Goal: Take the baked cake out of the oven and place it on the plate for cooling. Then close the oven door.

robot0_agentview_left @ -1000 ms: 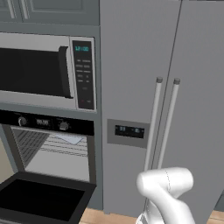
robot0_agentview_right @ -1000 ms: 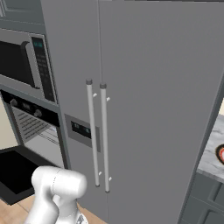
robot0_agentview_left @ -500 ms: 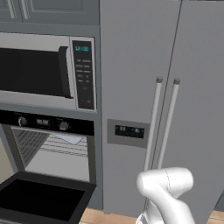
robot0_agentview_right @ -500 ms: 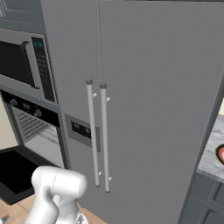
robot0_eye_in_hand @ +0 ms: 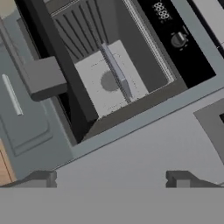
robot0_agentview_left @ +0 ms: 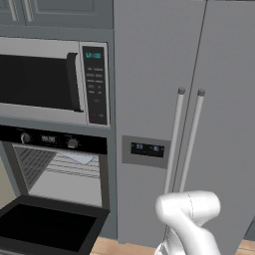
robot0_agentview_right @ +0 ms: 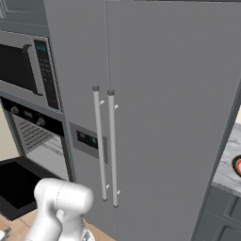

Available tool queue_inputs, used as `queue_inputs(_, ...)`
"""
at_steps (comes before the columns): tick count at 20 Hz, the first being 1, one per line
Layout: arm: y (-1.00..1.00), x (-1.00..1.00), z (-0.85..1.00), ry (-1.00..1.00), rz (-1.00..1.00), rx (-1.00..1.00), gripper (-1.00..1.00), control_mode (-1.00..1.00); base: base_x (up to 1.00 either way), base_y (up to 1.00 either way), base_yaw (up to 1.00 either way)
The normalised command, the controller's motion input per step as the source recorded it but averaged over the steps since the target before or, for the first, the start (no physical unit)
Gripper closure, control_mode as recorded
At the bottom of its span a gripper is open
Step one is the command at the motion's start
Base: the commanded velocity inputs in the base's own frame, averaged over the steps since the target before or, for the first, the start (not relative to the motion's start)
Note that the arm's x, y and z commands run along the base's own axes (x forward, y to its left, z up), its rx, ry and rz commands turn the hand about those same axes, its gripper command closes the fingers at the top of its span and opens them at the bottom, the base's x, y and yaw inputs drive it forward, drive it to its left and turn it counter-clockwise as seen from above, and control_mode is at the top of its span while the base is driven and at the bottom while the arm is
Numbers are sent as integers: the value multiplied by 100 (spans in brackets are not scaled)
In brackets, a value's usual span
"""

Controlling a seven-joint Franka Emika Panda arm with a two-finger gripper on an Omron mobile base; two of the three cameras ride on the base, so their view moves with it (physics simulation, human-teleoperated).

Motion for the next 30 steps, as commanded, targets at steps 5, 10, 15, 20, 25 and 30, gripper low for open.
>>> queue_inputs(5, 56, 26, -24, 0, 3, -11, -100, -100, 0, 0, 0)
queue_inputs(10, 32, 22, -57, 0, 1, -13, -100, -100, 0, 0, 0)
queue_inputs(15, 46, 2, -54, -3, 1, -15, -100, -100, 0, 0, 0)
queue_inputs(20, 65, 0, -43, -1, 3, -15, -100, -100, 0, 0, 0)
queue_inputs(25, 34, 1, -56, 0, 0, -15, -100, -100, 0, 0, 0)
queue_inputs(30, 16, 16, -47, -1, 0, -12, -100, -100, 0, 0, 0)
